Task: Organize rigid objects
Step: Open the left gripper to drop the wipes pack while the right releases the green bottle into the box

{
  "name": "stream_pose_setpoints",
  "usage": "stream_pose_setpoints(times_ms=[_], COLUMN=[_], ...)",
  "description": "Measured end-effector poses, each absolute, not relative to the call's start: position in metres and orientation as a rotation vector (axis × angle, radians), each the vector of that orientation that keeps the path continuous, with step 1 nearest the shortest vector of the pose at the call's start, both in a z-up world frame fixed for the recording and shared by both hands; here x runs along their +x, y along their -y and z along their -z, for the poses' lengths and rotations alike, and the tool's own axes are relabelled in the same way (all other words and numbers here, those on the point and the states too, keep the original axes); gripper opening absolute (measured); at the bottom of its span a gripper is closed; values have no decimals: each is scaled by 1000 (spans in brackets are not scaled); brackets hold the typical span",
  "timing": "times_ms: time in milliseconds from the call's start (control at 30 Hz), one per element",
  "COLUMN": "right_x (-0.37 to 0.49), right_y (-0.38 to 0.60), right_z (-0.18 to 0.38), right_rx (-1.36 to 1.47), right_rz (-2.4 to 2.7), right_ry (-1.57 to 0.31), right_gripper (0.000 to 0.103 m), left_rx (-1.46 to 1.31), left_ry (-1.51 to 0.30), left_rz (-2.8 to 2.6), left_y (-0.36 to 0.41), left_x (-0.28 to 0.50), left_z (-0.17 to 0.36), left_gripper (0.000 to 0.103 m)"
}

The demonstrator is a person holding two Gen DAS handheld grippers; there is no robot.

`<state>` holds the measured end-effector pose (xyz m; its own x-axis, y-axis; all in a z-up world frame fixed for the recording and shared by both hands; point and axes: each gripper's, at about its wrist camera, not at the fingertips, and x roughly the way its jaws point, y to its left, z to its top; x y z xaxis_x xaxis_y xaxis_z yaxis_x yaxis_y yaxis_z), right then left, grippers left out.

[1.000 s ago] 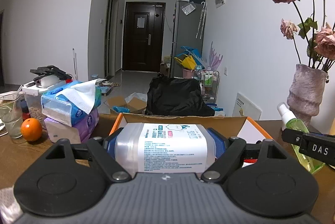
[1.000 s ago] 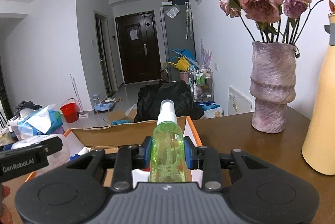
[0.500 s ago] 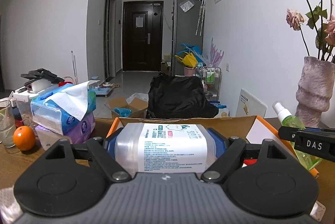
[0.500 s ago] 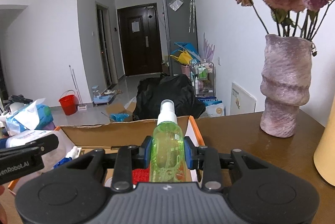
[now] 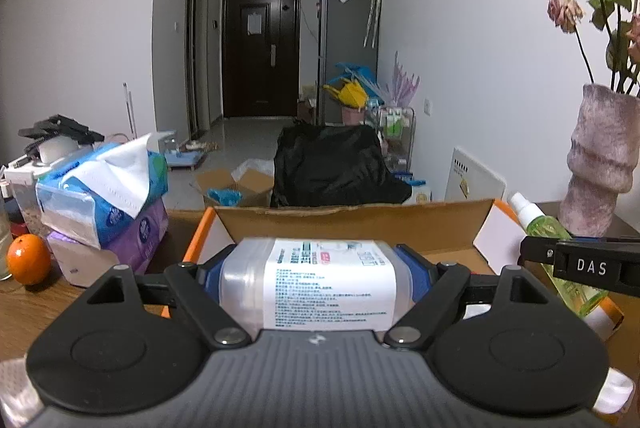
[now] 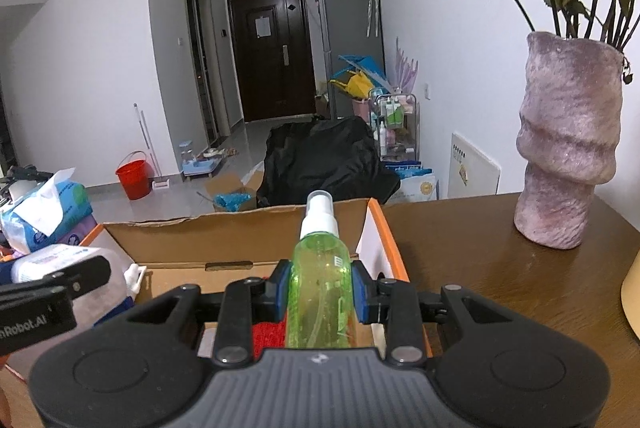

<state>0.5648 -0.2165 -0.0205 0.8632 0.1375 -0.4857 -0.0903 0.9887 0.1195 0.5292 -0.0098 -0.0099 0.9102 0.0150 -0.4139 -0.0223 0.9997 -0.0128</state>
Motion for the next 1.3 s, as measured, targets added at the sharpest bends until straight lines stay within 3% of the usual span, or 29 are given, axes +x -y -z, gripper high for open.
stream_pose_setpoints(times_ms=[100,133,167,233,267,567,733,1300], right_x=[565,564,563,562,560,556,550,515], right_y=[217,218,219,223,224,224,222,220], right_z=[21,20,19,17,16,12,10,3], right_rx=[100,102,103,118,125,124,108,55], right_rz=[-130,-127,-126,-115,-107,-99,-100,-100], right_ry=[-537,-532,-529,-518,-510,-499,-489,-449], right_gripper=[31,33,46,68,74,99,103,103], left_rx=[-11,-12,-12,-12,-14,-33,-39,-19], left_ry=[-430,-431,-429,-424,-423,-446,-455,-433], left_rz=[-21,-29,-41,-50,-48,-74,-77,-61], left_y=[10,10,9,8,7,3,1,8], left_x=[528,528,528,527,527,529,529,499], left_z=[10,10,10,9,9,11,12,8], left_gripper=[90,100,103,103,103,103,103,103])
